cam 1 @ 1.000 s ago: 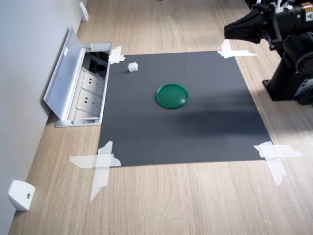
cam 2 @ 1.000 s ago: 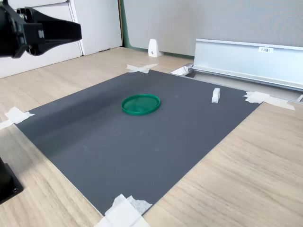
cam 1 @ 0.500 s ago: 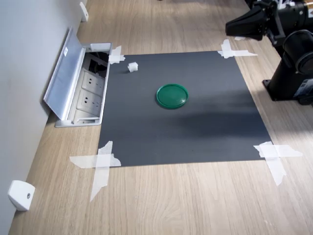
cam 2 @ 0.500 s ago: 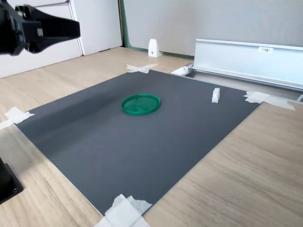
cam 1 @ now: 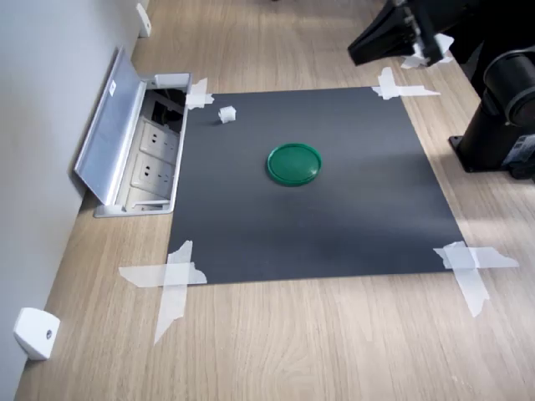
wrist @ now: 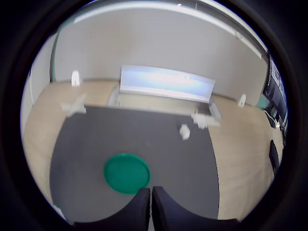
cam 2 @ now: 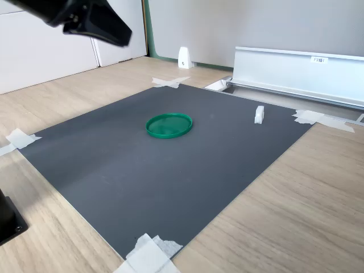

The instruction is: Grasp a white terminal and put it on the green lid.

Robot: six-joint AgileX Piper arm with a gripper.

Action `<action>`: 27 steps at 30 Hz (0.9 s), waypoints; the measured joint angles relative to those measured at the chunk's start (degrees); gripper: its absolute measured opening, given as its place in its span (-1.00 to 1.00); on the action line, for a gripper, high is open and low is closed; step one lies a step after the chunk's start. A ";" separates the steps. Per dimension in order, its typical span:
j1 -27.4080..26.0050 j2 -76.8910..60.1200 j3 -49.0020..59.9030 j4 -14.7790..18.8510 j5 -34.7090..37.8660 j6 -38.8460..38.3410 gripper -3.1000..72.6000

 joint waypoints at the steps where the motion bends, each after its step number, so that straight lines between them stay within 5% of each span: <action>1: 0.00 2.31 -1.35 -0.54 1.46 0.00 -0.94; 13: 0.00 26.86 -13.95 0.03 10.17 -4.39 -0.94; 16: -1.90 32.31 -18.59 3.31 11.64 -9.63 -0.87; 21: -8.18 39.52 -27.56 10.55 15.25 -21.56 -0.59; 27: -12.68 48.10 -37.97 11.74 20.54 -28.04 -0.06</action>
